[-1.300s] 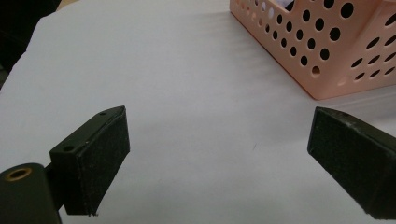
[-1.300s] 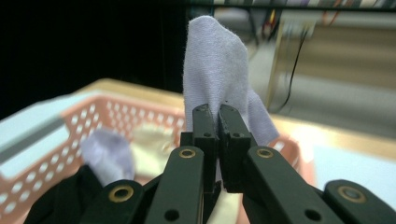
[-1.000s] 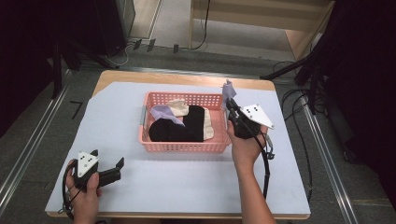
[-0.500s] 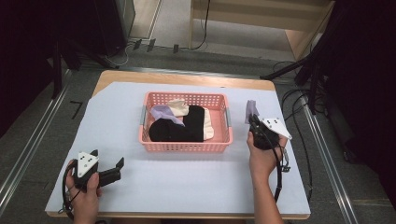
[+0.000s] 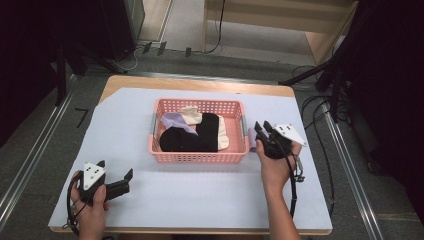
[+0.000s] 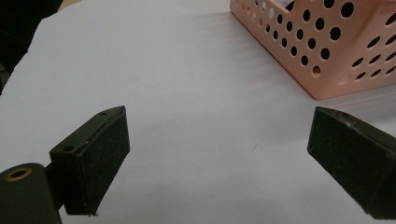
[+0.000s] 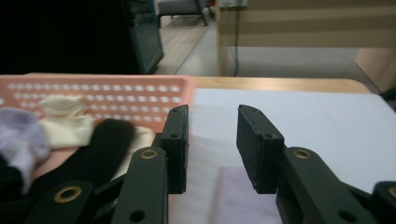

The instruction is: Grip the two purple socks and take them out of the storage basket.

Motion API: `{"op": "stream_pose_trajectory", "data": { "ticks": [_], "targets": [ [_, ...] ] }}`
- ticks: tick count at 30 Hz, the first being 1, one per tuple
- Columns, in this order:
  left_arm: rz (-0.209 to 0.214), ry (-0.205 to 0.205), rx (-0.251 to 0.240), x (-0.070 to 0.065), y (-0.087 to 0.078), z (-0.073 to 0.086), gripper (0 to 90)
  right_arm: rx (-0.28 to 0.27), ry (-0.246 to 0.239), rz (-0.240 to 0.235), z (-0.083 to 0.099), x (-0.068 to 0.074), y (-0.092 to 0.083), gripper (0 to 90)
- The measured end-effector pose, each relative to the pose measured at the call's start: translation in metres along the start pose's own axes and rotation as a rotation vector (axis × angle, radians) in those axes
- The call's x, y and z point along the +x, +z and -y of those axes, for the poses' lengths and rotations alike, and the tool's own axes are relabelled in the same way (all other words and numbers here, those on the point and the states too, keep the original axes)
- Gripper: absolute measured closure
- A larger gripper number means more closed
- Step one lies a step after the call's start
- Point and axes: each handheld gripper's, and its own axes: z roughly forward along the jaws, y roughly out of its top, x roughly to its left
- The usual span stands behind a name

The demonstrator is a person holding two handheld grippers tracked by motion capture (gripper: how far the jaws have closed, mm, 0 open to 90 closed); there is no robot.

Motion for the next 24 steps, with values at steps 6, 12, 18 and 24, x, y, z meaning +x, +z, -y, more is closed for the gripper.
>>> {"op": "stream_pose_trajectory", "data": {
  "ticks": [6,12,18,24],
  "targets": [
    [0.0,-0.001,0.001,0.0,0.0,0.0,6.4,0.022,-0.042,-0.096,-0.011,0.043,0.015,64.3],
    [0.004,-0.005,-0.002,0.0,0.0,0.0,6.4,0.085,-0.072,-0.159,-0.012,0.079,0.035,64.5],
    [0.006,-0.006,0.004,0.001,0.0,0.0,6.5,0.172,-0.099,-0.208,-0.008,0.106,0.057,67.6],
    [0.005,-0.005,0.004,0.001,0.0,0.0,6.5,0.312,-0.1,-0.259,-0.01,0.127,0.073,74.1]
  ]
}}
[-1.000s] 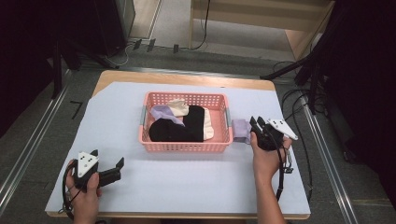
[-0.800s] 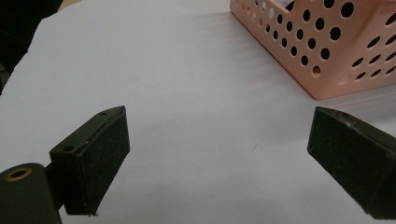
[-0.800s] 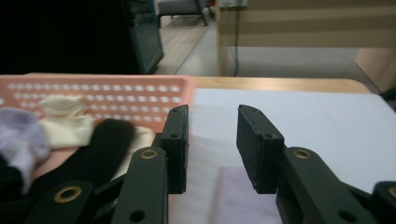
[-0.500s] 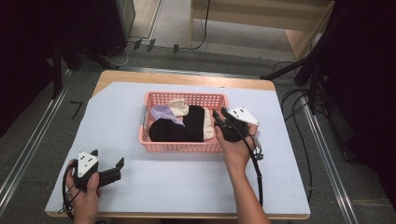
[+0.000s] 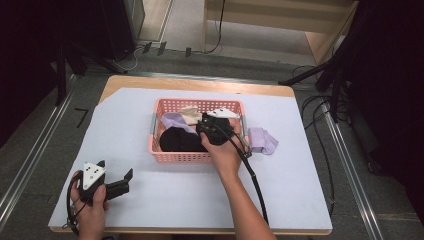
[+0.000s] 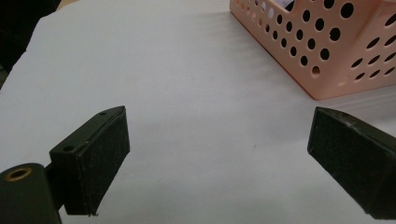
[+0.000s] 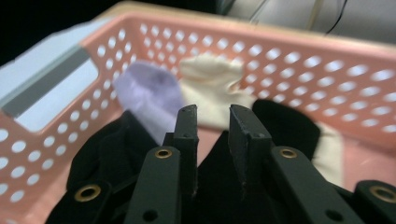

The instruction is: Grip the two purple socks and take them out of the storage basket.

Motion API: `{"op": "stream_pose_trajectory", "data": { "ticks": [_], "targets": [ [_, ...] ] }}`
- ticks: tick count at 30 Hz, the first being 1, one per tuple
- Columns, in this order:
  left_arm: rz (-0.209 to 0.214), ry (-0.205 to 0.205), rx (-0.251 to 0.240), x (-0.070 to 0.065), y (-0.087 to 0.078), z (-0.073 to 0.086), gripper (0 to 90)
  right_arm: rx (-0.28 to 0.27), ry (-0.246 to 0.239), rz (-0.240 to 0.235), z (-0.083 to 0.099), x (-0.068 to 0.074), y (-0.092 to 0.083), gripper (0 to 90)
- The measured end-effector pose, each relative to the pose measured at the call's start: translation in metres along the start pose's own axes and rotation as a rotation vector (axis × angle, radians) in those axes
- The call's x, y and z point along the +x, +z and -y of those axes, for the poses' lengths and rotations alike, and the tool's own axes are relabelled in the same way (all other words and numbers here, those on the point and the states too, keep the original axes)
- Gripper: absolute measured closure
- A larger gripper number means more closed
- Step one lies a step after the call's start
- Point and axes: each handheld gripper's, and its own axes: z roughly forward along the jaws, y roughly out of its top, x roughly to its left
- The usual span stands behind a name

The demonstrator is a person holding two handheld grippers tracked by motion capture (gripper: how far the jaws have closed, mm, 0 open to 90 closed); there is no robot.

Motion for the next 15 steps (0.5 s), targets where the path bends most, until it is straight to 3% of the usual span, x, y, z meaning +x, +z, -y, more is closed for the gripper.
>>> {"op": "stream_pose_trajectory", "data": {
  "ticks": [3,7,10,13,15],
  "targets": [
    [-0.001,-0.004,-0.005,0.0,0.0,0.0,6.4,0.103,-0.008,-0.003,-0.005,0.006,0.011,74.2],
    [0.0,-0.005,-0.007,0.0,0.0,0.0,6.5,0.268,-0.038,0.039,-0.01,0.012,0.025,69.2],
    [0.0,-0.005,-0.006,0.0,0.0,0.0,6.5,0.316,-0.047,0.054,-0.011,0.014,0.03,59.6],
    [0.001,-0.003,-0.002,0.0,0.0,0.0,6.5,0.435,-0.025,0.0,-0.013,0.014,0.04,51.5],
    [0.001,-0.004,-0.002,0.0,0.0,0.0,6.5,0.478,-0.026,-0.04,-0.013,0.015,0.043,57.3]
  ]
}}
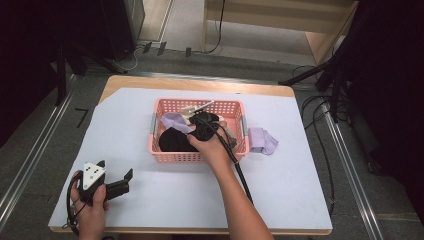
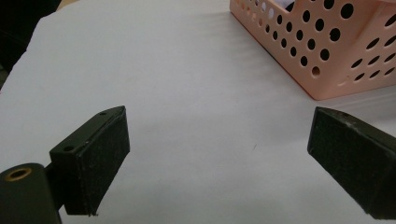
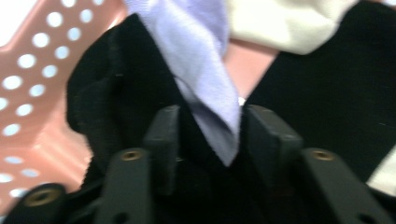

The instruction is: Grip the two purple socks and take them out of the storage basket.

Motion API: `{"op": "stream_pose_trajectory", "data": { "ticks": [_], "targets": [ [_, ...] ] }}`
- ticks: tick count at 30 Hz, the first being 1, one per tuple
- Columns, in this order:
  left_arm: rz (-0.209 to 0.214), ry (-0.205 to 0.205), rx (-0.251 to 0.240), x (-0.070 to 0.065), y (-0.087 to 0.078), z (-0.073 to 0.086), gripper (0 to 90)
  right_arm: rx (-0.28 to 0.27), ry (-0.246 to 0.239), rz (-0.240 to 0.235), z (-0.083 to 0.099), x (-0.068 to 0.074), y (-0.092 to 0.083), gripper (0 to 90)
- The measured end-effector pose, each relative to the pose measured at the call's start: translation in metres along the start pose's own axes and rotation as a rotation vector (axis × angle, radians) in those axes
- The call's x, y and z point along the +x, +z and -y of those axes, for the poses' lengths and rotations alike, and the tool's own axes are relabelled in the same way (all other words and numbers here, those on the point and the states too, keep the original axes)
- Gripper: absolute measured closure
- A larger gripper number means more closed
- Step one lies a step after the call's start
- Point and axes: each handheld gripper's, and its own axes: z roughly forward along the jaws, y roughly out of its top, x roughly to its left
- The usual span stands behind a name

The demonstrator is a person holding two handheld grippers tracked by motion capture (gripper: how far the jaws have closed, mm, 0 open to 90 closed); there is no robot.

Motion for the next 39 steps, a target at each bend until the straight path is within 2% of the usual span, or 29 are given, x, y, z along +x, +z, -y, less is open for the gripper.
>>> {"op": "stream_pose_trajectory", "data": {
  "ticks": [3,5,6,8,11,13,18,21,23,25,27,29,33,37,39],
  "targets": [
    [-0.001,-0.003,-0.003,0.0,0.0,0.0,6.5,-0.004,-0.014,-0.049,0.0,0.001,0.0,77.2],
    [0.001,0.0,-0.002,0.0,0.0,0.0,6.4,-0.045,-0.044,-0.056,0.003,0.003,-0.004,85.5],
    [0.002,0.004,-0.001,0.0,0.0,0.0,6.5,-0.09,-0.053,-0.064,0.005,0.004,-0.006,86.9],
    [0.001,0.004,0.0,0.0,0.0,0.0,6.4,-0.18,-0.056,-0.071,0.009,0.002,-0.015,88.1],
    [0.001,0.006,0.003,0.0,0.0,0.0,6.5,-0.286,-0.043,-0.073,0.014,-0.002,-0.027,88.6],
    [0.0,0.005,0.001,0.0,0.0,0.0,6.5,-0.353,-0.044,-0.094,0.017,-0.005,-0.033,88.5],
    [-0.003,0.009,0.001,0.0,0.0,0.0,6.4,-0.483,-0.078,-0.072,0.029,-0.009,-0.054,87.5],
    [-0.006,0.011,0.003,-0.001,0.0,0.0,6.4,-0.543,-0.079,-0.07,0.036,-0.014,-0.066,86.5],
    [-0.007,0.011,0.005,-0.001,0.0,0.0,6.4,-0.557,-0.074,-0.063,0.039,-0.017,-0.071,86.5],
    [-0.008,0.011,0.005,-0.001,0.0,0.0,6.4,-0.553,-0.061,-0.074,0.042,-0.02,-0.073,83.9],
    [-0.008,0.011,0.004,-0.001,0.0,0.0,6.4,-0.534,-0.064,-0.074,0.045,-0.022,-0.072,87.1],
    [-0.003,0.009,-0.001,-0.001,0.0,0.0,6.4,-0.542,-0.069,-0.054,0.049,-0.023,-0.072,90.0],
    [-0.006,0.011,0.004,-0.001,0.0,0.0,6.4,-0.595,-0.076,-0.018,0.053,-0.023,-0.079,90.0],
    [-0.005,0.011,0.004,0.0,0.0,0.0,6.5,-0.603,-0.057,-0.001,0.053,-0.028,-0.083,90.0],
    [-0.005,0.01,0.003,-0.001,0.001,0.0,6.4,-0.589,-0.041,0.009,0.053,-0.03,-0.083,90.0]
  ]
}}
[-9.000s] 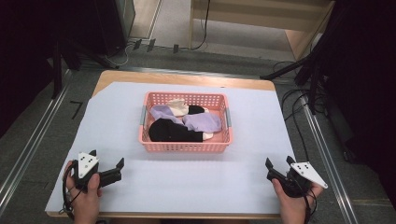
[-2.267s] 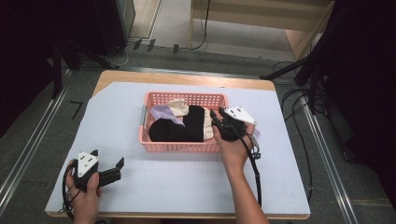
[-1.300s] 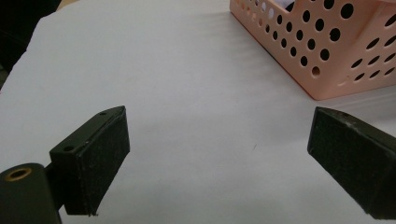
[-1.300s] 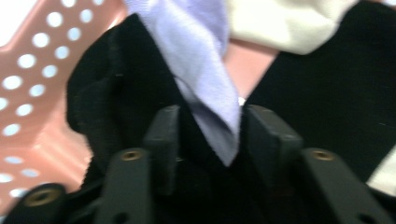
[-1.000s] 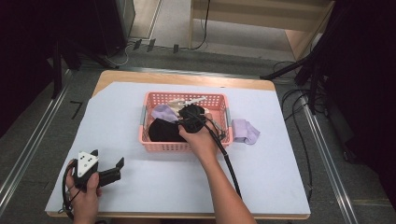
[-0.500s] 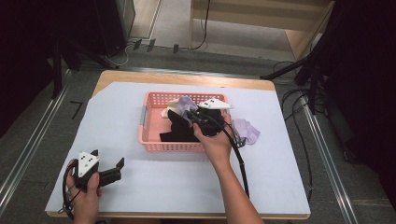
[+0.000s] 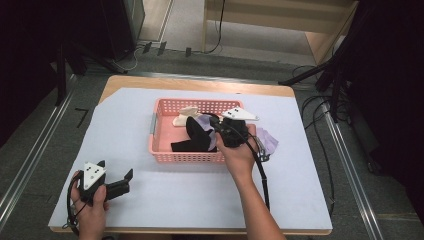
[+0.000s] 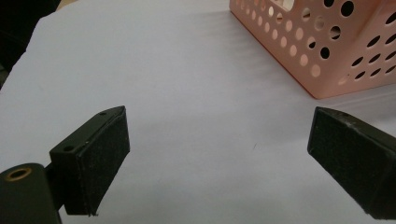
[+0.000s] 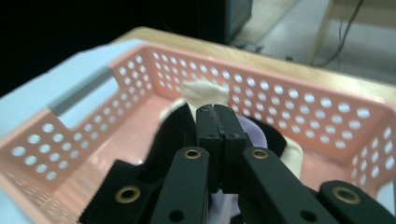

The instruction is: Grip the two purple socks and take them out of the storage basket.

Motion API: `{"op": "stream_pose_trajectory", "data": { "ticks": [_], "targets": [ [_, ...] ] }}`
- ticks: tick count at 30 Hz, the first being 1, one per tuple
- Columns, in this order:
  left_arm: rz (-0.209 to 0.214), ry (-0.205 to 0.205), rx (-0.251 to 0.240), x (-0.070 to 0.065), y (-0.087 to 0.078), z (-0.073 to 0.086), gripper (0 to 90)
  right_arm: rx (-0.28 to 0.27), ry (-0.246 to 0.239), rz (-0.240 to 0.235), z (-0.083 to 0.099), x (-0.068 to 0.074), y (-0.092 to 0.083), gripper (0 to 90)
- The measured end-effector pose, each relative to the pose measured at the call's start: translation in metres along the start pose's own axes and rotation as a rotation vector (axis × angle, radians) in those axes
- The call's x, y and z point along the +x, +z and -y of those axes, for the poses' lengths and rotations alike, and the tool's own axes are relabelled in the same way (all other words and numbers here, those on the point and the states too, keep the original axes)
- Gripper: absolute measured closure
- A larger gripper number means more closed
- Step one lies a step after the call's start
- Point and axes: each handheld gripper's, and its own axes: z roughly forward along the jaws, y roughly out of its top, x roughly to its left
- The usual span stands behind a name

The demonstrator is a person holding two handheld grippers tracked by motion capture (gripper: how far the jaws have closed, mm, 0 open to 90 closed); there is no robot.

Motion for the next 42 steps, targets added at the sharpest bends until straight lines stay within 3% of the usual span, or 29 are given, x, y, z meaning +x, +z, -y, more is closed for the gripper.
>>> {"op": "stream_pose_trajectory", "data": {
  "ticks": [2,3,5,7,8,10,11,13,18,23,26,28,34,42],
  "targets": [
    [0.0,0.0,0.0,0.0,0.0,0.0,6.5,0.065,0.035,0.026,0.002,-0.003,0.006,73.2],
    [0.0,0.0,0.0,0.0,0.0,0.0,6.4,0.126,0.061,0.038,0.006,-0.005,0.012,65.1],
    [0.0,0.001,0.001,0.0,0.0,0.0,6.4,0.237,0.091,0.059,0.013,-0.008,0.023,59.0],
    [0.002,0.0,-0.002,0.0,0.0,0.0,6.5,0.295,0.079,0.105,0.02,-0.007,0.029,59.6],
    [0.002,0.0,-0.001,0.0,0.0,0.0,6.5,0.321,0.094,0.107,0.023,-0.007,0.031,66.6],
    [0.003,-0.001,-0.003,0.0,0.0,0.0,6.5,0.328,0.118,0.062,0.024,-0.009,0.032,81.3],
    [0.002,0.001,0.0,0.0,0.0,0.0,6.5,0.307,0.12,0.067,0.024,-0.008,0.03,86.8],
    [0.002,0.0,0.001,0.0,0.0,0.0,6.4,0.251,0.109,0.081,0.021,-0.007,0.025,88.9],
    [0.0,0.0,0.0,0.0,0.0,0.0,6.5,0.08,0.045,0.127,0.013,-0.004,0.008,89.2],
    [0.002,-0.001,-0.003,0.0,0.0,0.0,6.5,-0.13,-0.016,0.126,0.009,-0.006,-0.009,89.3],
    [0.003,0.001,-0.003,0.0,0.0,0.0,6.5,-0.222,-0.039,0.129,0.007,-0.007,-0.017,89.2],
    [0.003,0.003,-0.003,0.0,0.0,0.0,6.5,-0.285,-0.08,0.137,0.007,-0.009,-0.021,89.2],
    [0.002,0.003,-0.003,0.0,0.0,0.0,6.4,-0.403,-0.138,0.164,0.004,-0.017,-0.034,89.2],
    [0.001,0.004,-0.006,0.0,0.0,0.0,6.5,-0.466,-0.148,0.231,0.001,-0.036,-0.058,89.2]
  ]
}}
